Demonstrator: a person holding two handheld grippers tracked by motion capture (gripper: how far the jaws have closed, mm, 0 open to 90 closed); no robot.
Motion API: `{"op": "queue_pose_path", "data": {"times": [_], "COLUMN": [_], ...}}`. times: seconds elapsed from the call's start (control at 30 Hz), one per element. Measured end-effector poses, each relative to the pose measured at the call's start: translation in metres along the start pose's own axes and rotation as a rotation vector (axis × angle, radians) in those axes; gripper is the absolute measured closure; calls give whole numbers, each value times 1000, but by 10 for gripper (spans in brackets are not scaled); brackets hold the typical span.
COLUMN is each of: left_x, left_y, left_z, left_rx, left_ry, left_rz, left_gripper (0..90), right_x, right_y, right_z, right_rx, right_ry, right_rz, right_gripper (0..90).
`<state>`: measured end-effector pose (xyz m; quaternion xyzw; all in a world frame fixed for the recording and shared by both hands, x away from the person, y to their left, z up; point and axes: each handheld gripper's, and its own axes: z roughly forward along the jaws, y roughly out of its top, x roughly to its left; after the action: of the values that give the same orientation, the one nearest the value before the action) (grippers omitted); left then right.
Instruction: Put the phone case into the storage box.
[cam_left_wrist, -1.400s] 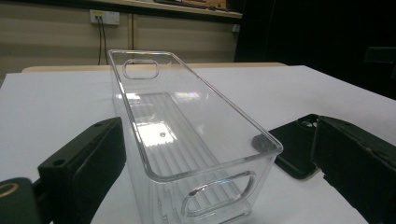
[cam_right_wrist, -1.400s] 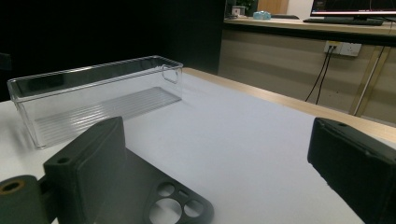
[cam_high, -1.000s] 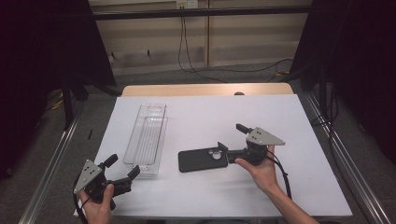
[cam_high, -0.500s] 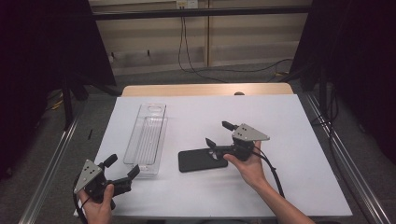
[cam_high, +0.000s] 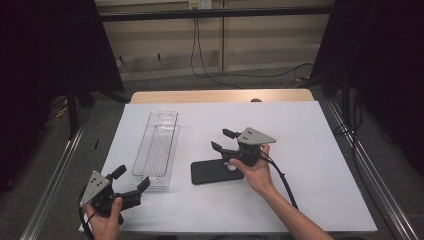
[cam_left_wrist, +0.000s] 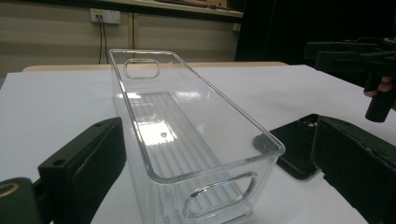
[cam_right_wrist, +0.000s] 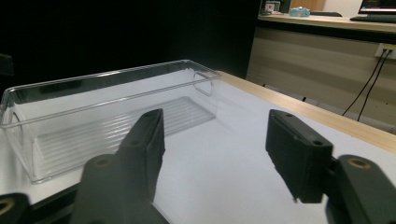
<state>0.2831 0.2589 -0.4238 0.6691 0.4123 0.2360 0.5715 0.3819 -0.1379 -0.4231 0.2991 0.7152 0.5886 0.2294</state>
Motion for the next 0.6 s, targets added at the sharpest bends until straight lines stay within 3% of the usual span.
{"op": "queue_pose_path", "data": {"times": [0.3, 0.37, 0.6], "left_x": [0, 0, 1], "left_y": [0, 0, -1], "left_z": [0, 0, -1], "left_rx": [0, -2, -3], "left_ry": [1, 1, 0], "left_rz": [1, -2, -2], "left_gripper": [32, 32, 32], "right_x": [-6, -6, -6], "right_y": [-1, -1, 2], "right_z": [10, 12, 21], "right_rx": [-1, 2, 61], "right_ry": [36, 39, 56], "right_rz": [27, 25, 31], "right_gripper": [611, 621, 840]}}
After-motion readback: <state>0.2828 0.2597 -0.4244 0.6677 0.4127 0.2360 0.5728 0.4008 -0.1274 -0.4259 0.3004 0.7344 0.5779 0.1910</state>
